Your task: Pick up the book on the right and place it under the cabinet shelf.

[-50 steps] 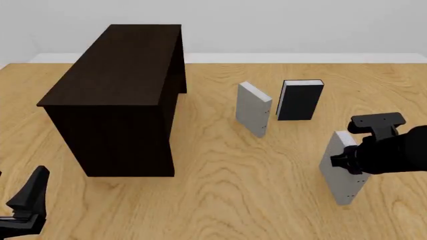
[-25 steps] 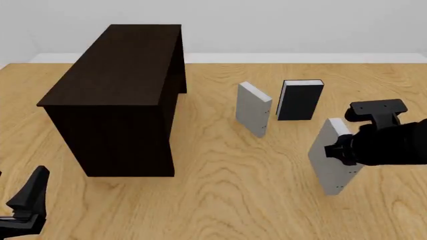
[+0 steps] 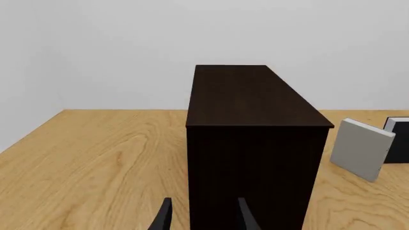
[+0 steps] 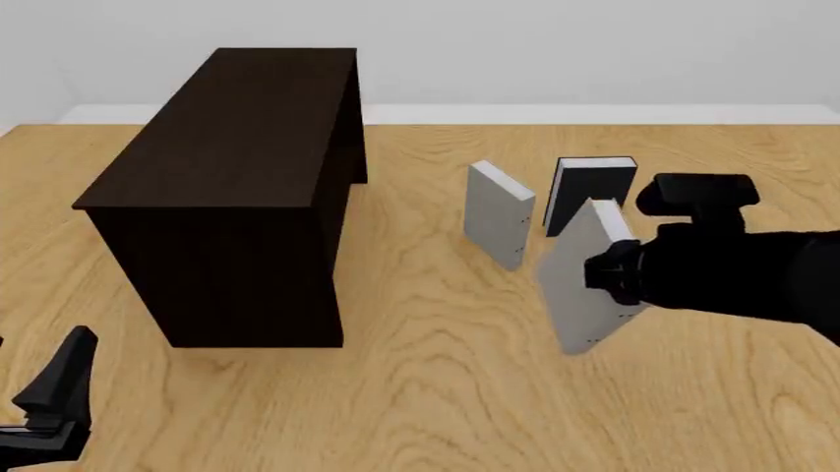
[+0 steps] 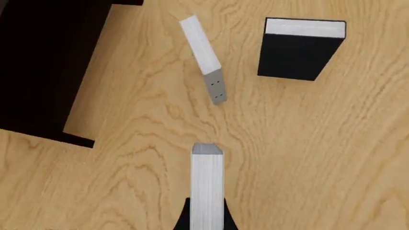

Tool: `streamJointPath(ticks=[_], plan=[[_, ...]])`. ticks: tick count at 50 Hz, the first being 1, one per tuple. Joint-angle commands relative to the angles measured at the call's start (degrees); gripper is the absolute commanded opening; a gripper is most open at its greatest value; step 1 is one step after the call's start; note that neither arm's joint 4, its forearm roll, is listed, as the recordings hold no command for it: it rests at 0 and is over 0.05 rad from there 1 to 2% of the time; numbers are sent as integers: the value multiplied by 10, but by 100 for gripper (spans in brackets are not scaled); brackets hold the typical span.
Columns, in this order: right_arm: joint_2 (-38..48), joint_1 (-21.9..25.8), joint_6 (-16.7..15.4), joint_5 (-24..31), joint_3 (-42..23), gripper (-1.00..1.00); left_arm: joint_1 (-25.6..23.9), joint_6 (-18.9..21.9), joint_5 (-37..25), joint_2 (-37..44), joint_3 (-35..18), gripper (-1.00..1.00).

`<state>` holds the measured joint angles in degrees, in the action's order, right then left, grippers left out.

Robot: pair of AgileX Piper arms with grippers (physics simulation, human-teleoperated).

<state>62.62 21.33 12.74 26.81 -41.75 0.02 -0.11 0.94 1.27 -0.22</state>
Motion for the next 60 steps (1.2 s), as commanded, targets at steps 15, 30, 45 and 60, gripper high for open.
streamJointPath(ticks=[15, 30, 45, 60], plan=[[30, 112, 109, -119, -18, -100, 0, 0, 0, 0, 0, 100], [79, 133, 133, -193, -38, -100, 1, -1, -2, -2, 0, 100], [121, 143, 155, -252, -53, -100, 0, 0, -2, -2, -1, 100], [161, 139, 195, -335, -55, -100, 1, 0, -5, -5, 0, 100]])
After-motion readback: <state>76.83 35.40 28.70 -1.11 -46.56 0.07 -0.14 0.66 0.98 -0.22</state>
